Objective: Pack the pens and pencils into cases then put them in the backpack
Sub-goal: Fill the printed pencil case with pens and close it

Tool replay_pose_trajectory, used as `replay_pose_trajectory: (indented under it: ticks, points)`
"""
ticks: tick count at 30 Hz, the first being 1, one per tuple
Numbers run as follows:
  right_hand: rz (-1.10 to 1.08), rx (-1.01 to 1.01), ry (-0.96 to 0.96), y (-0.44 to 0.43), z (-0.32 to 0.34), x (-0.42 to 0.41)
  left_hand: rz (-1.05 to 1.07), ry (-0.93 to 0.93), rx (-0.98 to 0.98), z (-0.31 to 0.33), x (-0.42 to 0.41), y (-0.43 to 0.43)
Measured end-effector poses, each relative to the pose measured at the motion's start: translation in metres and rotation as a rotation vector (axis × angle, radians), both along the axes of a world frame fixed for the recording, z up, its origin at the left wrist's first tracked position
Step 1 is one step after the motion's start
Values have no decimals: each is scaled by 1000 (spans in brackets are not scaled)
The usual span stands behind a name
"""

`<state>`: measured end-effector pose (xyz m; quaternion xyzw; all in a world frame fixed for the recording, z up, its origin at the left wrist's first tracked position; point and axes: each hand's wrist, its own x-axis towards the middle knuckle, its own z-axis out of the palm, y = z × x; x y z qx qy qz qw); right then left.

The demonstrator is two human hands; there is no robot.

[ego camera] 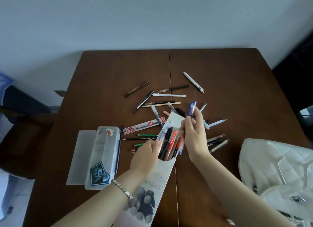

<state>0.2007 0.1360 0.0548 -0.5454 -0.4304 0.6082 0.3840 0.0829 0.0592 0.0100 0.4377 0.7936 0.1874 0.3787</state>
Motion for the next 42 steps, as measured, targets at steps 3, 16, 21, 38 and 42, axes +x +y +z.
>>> replay_pose_trajectory:
  ticks: [3, 16, 21, 38, 42]
  points:
    - [-158, -147, 310, 6, 2, -8, -8, -9, 26, -3, 3, 4]
    - [433, 305, -710, 29, -12, -33, 95, -87, 112, 9, -19, 35]
    - [426, 629, -736, 70, -14, -74, 252, 3, 179, 4, -70, 62]
    - [513, 10, -947, 169, -87, -231, 493, 204, 183, -43, -278, 161]
    - [690, 345, -1025, 240, -75, -305, 525, 205, 215, -57, -316, 188]
